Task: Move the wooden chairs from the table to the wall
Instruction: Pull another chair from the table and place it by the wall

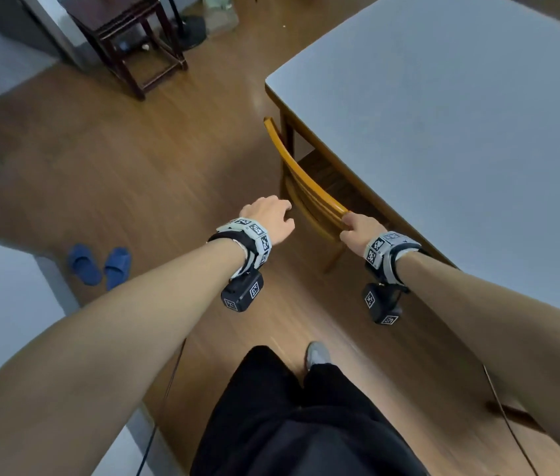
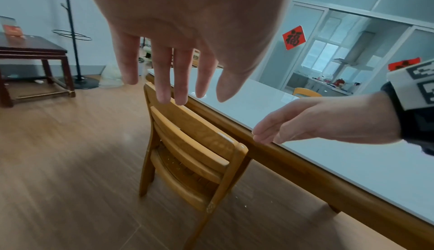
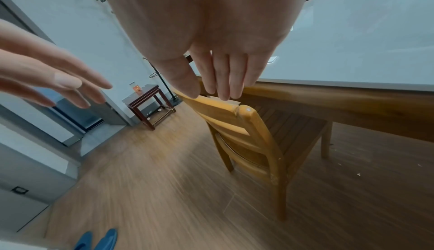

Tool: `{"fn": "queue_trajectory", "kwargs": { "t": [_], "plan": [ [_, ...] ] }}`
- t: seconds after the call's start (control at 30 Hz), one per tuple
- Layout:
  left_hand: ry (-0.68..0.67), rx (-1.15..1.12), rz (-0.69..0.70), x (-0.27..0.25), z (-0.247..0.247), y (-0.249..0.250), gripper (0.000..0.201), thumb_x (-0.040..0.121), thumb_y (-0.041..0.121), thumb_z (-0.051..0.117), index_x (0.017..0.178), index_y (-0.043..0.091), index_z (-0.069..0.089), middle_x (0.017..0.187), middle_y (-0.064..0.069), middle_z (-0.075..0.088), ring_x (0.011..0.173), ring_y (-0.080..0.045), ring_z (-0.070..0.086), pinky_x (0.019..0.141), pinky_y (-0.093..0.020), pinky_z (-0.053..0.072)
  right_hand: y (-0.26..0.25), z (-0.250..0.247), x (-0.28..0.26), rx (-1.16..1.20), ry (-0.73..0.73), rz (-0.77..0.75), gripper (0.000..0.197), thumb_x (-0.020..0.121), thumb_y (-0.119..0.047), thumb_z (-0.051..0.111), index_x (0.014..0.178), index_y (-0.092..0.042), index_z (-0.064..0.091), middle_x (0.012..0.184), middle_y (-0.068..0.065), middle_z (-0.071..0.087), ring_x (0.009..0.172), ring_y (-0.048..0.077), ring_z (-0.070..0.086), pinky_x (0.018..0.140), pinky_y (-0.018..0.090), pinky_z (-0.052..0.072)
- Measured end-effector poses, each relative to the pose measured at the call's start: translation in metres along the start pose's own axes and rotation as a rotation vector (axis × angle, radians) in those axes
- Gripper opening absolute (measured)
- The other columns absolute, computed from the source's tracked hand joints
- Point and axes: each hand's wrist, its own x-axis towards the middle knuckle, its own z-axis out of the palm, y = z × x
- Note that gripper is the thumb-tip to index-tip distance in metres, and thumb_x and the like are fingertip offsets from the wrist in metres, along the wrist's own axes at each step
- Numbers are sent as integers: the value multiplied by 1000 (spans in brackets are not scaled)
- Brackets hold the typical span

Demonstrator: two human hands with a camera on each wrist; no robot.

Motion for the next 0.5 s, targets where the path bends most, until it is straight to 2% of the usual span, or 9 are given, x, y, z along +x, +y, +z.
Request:
{"fn": "queue_trajectory", "kwargs": {
  "t": [0.2,0.37,0.43,0.5],
  "plan": [
    [-47,57,171,116,-14,-22,55,98,36,46,150,22,37,144,-5,47,130,-28,46,98,-48,43,-21,-7,77,57,8,108,52,93,-22,55,144,-15,44,139,9,52,119,29,57,95,37,47],
    [-118,170,411,229,-12,-43,67,93,36,54,153,20,30,145,-7,45,131,-28,43,101,-47,40,-36,8,138,145,-11,253,63,91,-27,59,149,-14,36,149,9,43,130,28,50,104,39,44],
    [-159,219,511,263,-8,-53,70,92,43,54,153,20,30,146,-6,46,132,-28,43,105,-47,36,-45,21,155,161,-28,342,60,90,-29,60,145,-15,41,145,8,47,127,29,52,102,40,45],
    [-202,270,591,289,-1,-70,71,92,53,52,152,20,33,146,-4,47,133,-26,43,110,-46,30,-55,34,169,135,-1,417,51,86,-33,61,134,-17,51,132,7,57,115,30,58,95,40,49]
  ]
}}
